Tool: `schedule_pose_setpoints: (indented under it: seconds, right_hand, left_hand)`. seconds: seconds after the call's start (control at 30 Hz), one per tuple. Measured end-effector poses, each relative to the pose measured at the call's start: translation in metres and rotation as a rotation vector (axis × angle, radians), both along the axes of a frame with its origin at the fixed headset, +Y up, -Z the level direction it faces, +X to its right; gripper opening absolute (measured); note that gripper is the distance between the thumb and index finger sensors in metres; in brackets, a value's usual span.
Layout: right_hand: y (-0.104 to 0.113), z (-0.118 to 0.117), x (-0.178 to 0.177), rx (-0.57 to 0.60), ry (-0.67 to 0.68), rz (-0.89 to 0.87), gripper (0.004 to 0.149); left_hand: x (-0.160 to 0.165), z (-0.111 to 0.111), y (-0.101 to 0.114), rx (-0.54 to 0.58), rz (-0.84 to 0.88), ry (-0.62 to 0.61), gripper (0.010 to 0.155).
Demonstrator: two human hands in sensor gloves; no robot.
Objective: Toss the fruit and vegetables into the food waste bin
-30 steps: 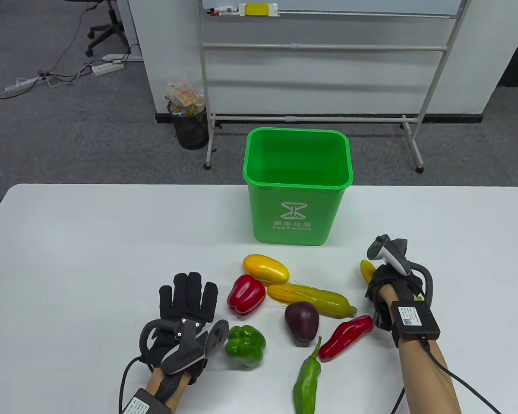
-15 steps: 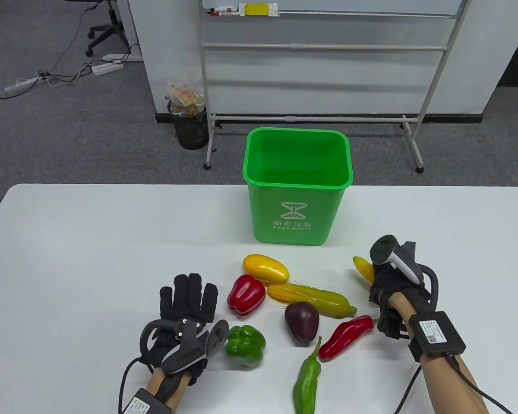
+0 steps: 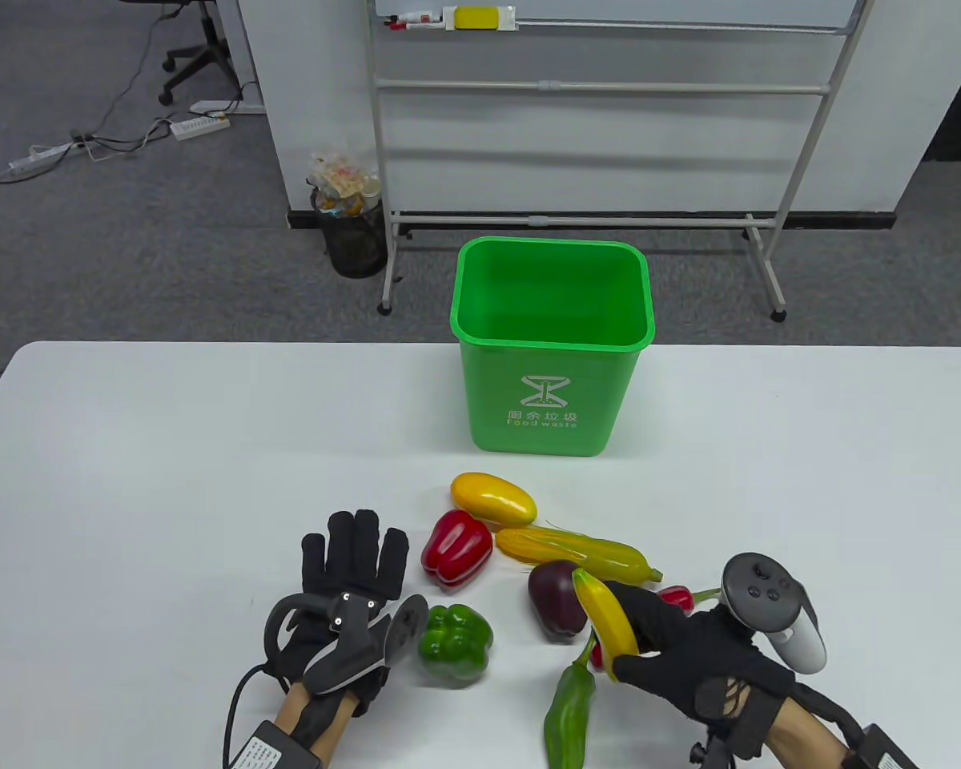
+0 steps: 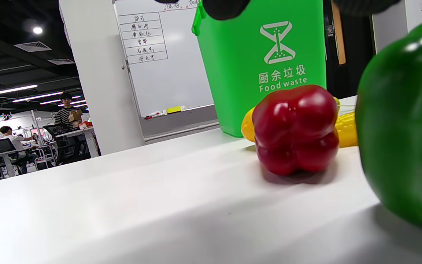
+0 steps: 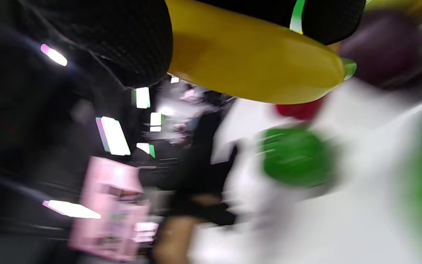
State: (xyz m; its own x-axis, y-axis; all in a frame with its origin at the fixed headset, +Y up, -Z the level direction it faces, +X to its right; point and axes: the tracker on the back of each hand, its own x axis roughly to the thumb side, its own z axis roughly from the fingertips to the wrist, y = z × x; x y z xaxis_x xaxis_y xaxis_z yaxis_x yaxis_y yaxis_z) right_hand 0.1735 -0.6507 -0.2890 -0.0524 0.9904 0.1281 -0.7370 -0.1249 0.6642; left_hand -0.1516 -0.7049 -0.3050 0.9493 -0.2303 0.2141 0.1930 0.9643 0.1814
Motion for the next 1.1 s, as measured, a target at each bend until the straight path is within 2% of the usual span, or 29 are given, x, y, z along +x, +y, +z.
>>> schedule_pose_setpoints:
  seconds: [0.07, 0.1, 0.13, 0.17, 0.2, 0.27, 0.3, 0.33, 0.37, 0.43, 0.57, 0.73, 0.97, 1.1]
  right_hand:
    - [0.041, -0.024, -0.014, 0.057, -0.039, -0.175, 0.081]
    - [0.072, -0.047, -0.02, 0.105, -0.116, -0.263, 0.081]
    - [0.091, -0.064, -0.023, 0.126, -0.172, -0.324, 0.081]
    - [0.117, -0.094, -0.026, 0.083, -0.272, -0.395, 0.081]
    - [0.136, -0.123, -0.028, -0.013, -0.362, -0.383, 0.086]
    - [0.142, -0.155, -0.028, -0.104, -0.461, -0.204, 0.097]
    - [0.14, -0.159, -0.025, -0.127, -0.518, -0.12, 0.097]
    - [0.137, -0.158, -0.024, -0.135, -0.581, -0.032, 0.097]
    - [0.131, -0.153, -0.024, -0.041, -0.611, -0.014, 0.095]
    - [0.119, -0.142, -0.025, 0.049, -0.616, 0.058, 0.091]
    - [0.09, -0.11, -0.025, 0.132, -0.467, 0.185, 0.086]
    - [0.074, -0.067, -0.022, 0.311, -0.39, 0.264, 0.079]
    - [0.051, -0.006, -0.028, 0.724, -0.255, 0.511, 0.07]
    - [0.02, 0.024, -0.043, 0.946, -0.055, 0.758, 0.072]
  left_hand:
    - [-0.001, 0.0, 0.001, 0.004, 0.008, 0.001, 0.085]
    - [-0.001, 0.001, 0.002, 0.005, 0.011, 0.002, 0.085]
    - [-0.001, 0.001, 0.002, 0.006, 0.013, 0.002, 0.085]
    - [-0.001, 0.001, 0.002, 0.006, 0.013, 0.003, 0.085]
    - [-0.001, 0.0, 0.001, 0.005, 0.012, 0.004, 0.085]
    - [-0.001, 0.001, 0.002, 0.003, 0.012, 0.005, 0.085]
    - [-0.002, 0.001, 0.002, 0.002, 0.014, 0.005, 0.085]
    - [-0.002, 0.001, 0.002, 0.002, 0.019, 0.005, 0.085]
    - [-0.003, 0.0, 0.003, 0.003, 0.023, 0.005, 0.085]
    - [-0.006, 0.0, 0.003, 0.006, 0.022, 0.008, 0.085]
    - [-0.011, -0.003, 0.001, -0.004, 0.022, 0.028, 0.085]
    - [-0.009, -0.003, 0.0, -0.004, 0.021, 0.027, 0.085]
    - [-0.007, -0.004, -0.002, -0.013, 0.01, 0.032, 0.085]
    - [-0.006, -0.003, -0.003, -0.018, 0.002, 0.032, 0.085]
